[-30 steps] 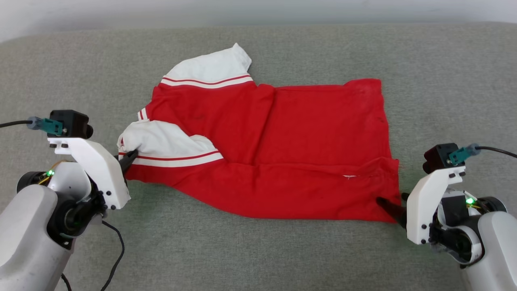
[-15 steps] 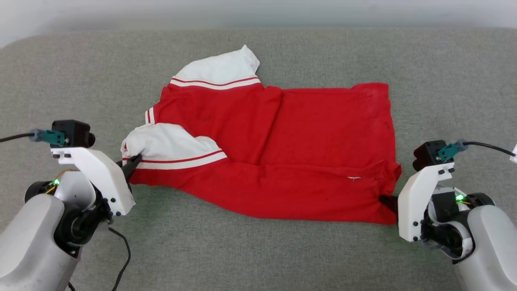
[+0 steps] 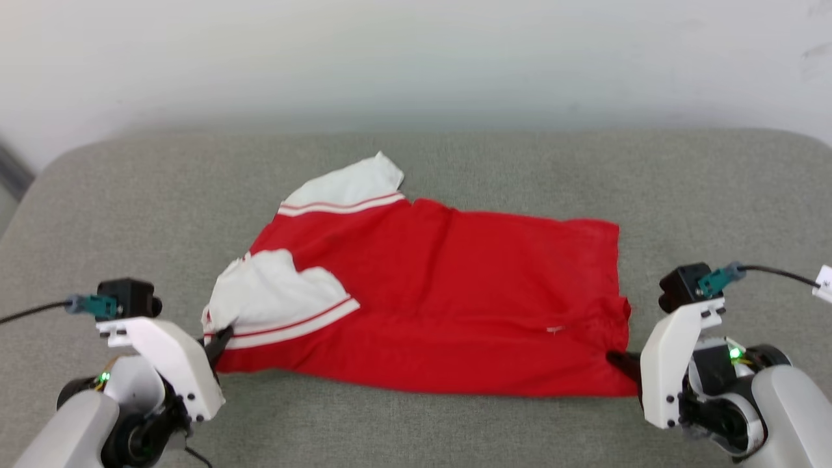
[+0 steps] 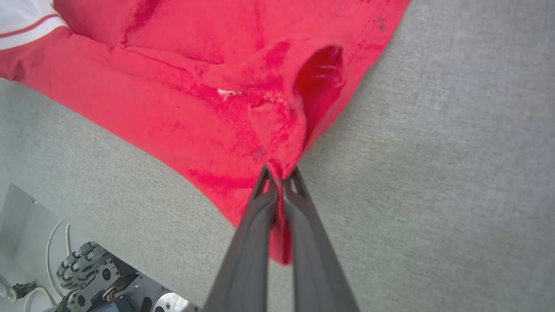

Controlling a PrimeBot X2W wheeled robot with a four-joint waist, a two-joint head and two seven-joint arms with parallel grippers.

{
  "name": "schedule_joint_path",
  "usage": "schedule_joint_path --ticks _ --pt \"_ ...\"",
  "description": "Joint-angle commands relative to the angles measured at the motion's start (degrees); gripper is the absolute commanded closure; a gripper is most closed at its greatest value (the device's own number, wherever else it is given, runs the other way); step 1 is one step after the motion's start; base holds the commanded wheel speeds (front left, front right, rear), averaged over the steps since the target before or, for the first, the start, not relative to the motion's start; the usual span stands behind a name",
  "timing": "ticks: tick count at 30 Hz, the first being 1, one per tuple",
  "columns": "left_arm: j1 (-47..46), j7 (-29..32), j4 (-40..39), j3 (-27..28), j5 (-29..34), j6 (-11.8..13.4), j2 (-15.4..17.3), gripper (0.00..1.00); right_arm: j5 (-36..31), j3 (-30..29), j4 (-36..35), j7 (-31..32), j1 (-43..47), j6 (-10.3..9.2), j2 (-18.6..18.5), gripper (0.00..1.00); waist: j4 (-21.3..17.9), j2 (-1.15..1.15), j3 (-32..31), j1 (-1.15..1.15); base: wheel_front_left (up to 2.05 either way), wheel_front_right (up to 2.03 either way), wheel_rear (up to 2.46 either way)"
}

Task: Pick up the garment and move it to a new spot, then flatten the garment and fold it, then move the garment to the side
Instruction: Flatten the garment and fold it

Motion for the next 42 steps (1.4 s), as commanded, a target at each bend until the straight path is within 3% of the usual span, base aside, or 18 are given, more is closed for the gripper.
schedule_joint_path --ticks 1,10,11,12,13,14,24,31,37,42 --pt "1.3 -0.3 -0.4 0.2 -0.2 0.3 0.4 1.00 0.3 0.1 -0.3 0.2 1.3 -0.02 -0.5 1.00 0.2 0.00 -2.3 0.00 0.00 0.00 0.00" --pt "10.5 0.9 -3.3 0.1 -3.7 2.1 0.2 1.00 0.4 -1.9 -0.8 -1.0 7.9 -0.02 -0.3 1.00 0.1 0.00 -4.1 0.00 0.00 0.00 0.00" --pt "10.8 0.6 -3.1 0.1 -3.8 2.1 -0.2 1.00 0.3 -2.1 -0.5 -1.7 8.3 -0.02 -0.1 0.71 0.0 0.00 -3.9 0.00 0.00 0.00 0.00" --pt "11.0 0.3 -2.7 -0.1 -4.1 1.9 -0.6 0.68 0.1 -2.0 -0.1 -2.5 8.7 -0.02 0.1 0.07 -0.1 0.00 -3.8 0.00 0.00 0.00 0.00" --pt "11.1 0.1 -2.1 -0.2 -4.2 1.9 -1.2 0.09 -0.1 -1.9 0.2 -3.9 8.8 -0.02 0.2 0.00 -0.1 0.00 -3.6 0.00 0.00 0.00 0.00" --pt "10.8 -0.5 -1.6 -0.3 -3.9 1.7 -1.6 0.00 -0.3 -1.8 0.3 -5.7 8.8 -0.02 0.3 0.00 -0.2 0.00 -3.4 0.00 0.00 0.00 0.00" --pt "6.9 -10.7 -0.4 2.1 1.4 3.2 -1.9 0.00 -6.7 -2.3 -2.7 -25.7 8.7 -0.02 0.8 0.00 -2.3 0.00 -3.5 0.00 0.00 0.00 0.00" --pt "1.3 -15.4 -2.5 4.1 5.2 5.2 -0.8 0.00 -12.5 -6.6 -6.8 -32.3 6.9 -0.02 4.4 0.00 -5.1 0.00 -0.1 0.00 0.00 0.00 0.00" --pt "-6.6 -14.4 -1.9 4.6 7.0 5.3 0.5 0.00 -15.8 -8.2 -12.0 -35.3 4.0 -0.02 6.9 0.00 -7.3 0.00 6.3 0.00 0.00 0.00 0.00" --pt "-16.3 -8.4 0.8 3.4 7.9 2.3 3.2 0.00 -17.9 -8.0 -16.7 -37.0 0.6 -0.02 8.6 0.00 -9.6 0.00 12.8 0.00 0.00 0.00 0.00"
